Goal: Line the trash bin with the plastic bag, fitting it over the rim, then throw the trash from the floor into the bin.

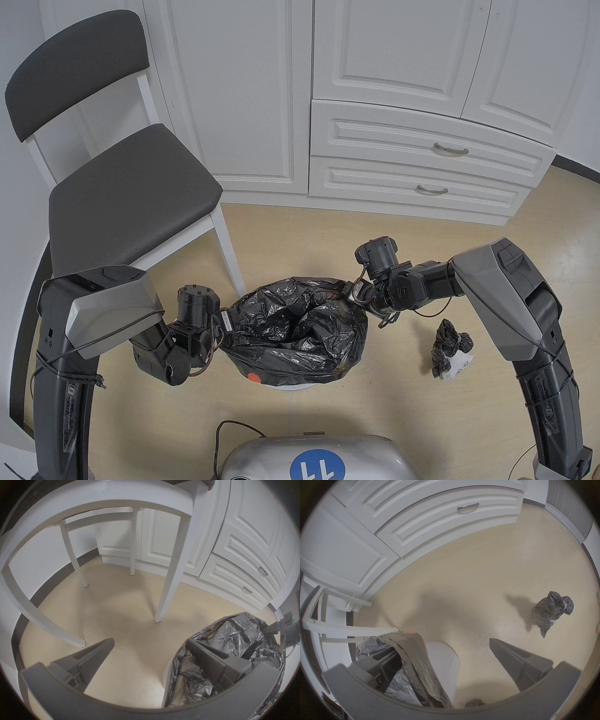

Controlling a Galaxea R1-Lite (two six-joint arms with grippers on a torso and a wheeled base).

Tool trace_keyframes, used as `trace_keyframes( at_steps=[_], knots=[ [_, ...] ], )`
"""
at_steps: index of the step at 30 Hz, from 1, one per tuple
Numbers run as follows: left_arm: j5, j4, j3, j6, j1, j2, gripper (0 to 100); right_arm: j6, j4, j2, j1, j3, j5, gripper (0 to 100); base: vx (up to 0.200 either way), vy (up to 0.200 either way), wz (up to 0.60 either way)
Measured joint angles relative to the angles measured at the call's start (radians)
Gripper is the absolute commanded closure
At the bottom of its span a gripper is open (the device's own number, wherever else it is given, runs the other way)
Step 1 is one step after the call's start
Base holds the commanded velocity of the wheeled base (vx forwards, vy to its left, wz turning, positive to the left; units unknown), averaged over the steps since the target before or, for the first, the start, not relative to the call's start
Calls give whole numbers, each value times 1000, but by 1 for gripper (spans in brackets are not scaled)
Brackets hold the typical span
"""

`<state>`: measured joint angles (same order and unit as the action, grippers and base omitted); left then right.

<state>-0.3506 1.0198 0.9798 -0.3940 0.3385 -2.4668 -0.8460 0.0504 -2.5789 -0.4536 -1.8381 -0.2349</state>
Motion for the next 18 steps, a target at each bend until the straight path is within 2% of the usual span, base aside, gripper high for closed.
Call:
trace_keyframes(
  at_steps=[6,18],
  knots=[
    [0,-3,4,0,-5,-3,0,-30,68,-26,1,-72,0,0,0,0,0],
    [0,-5,10,5,-15,-27,0,-33,87,-66,1,-107,-2,0,0,0,0]
  ],
)
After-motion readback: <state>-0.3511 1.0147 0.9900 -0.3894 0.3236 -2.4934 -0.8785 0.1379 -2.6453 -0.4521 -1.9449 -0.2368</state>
